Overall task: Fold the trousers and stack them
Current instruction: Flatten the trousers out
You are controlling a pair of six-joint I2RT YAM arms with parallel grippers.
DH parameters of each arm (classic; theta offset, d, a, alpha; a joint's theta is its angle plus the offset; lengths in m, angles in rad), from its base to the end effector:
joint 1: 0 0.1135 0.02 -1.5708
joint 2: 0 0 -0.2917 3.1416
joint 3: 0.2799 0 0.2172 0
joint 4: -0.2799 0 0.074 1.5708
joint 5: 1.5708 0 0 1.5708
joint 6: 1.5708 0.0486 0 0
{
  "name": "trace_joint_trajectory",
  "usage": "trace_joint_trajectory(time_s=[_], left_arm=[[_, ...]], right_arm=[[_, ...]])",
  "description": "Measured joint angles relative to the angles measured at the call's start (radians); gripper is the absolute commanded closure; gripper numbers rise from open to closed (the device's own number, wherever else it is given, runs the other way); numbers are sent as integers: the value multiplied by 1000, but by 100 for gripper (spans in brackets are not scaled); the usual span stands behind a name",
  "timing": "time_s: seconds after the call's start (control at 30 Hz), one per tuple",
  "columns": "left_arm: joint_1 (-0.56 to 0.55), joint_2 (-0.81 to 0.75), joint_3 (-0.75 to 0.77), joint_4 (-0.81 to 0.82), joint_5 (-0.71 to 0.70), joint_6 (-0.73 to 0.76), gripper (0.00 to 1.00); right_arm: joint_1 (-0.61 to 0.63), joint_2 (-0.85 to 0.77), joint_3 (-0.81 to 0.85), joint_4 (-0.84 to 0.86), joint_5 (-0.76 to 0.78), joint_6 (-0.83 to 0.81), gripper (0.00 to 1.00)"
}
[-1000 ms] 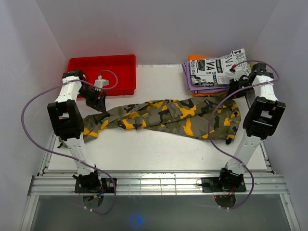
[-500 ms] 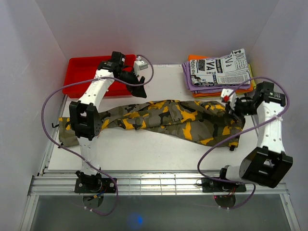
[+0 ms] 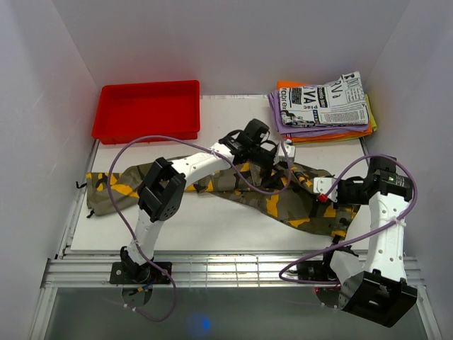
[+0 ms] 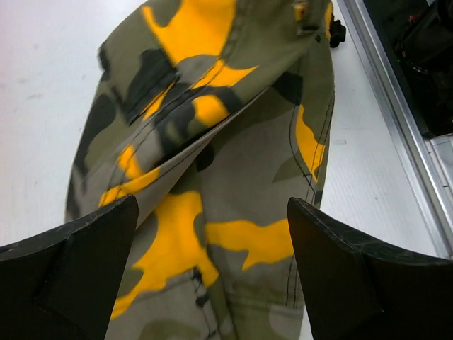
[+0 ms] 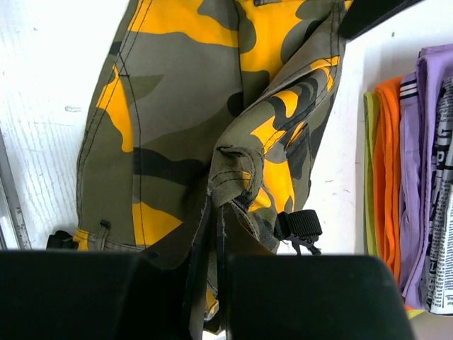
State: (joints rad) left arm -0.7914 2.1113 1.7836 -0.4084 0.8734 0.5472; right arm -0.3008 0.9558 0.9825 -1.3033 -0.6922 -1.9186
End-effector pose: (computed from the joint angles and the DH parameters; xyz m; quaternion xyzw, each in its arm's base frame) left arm 0.3003 -0.3570 0.2826 0.6484 0.5433 -0.4285 0.3175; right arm 0.0962 0.0026 0.3107 -0.7076 0.6064 0.0258 0.3619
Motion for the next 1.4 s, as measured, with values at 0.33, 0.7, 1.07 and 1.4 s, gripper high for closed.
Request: trace_joint_trajectory(time_s=[0.33, 0.7, 1.07, 1.4], left_arm=[[-130, 14, -109, 327, -105, 73, 7], [-167, 28, -125, 429, -189, 82, 100], [-164, -419, -659, 325, -217, 241, 100], [-153, -636, -773, 140, -190, 301, 100]], right_arm=[[0, -45, -8, 4, -51, -2, 92], [14, -158, -71, 11, -101, -54, 75], [-7, -53, 0, 394, 21, 532, 18], [-26, 218, 97, 383, 66, 799, 2]])
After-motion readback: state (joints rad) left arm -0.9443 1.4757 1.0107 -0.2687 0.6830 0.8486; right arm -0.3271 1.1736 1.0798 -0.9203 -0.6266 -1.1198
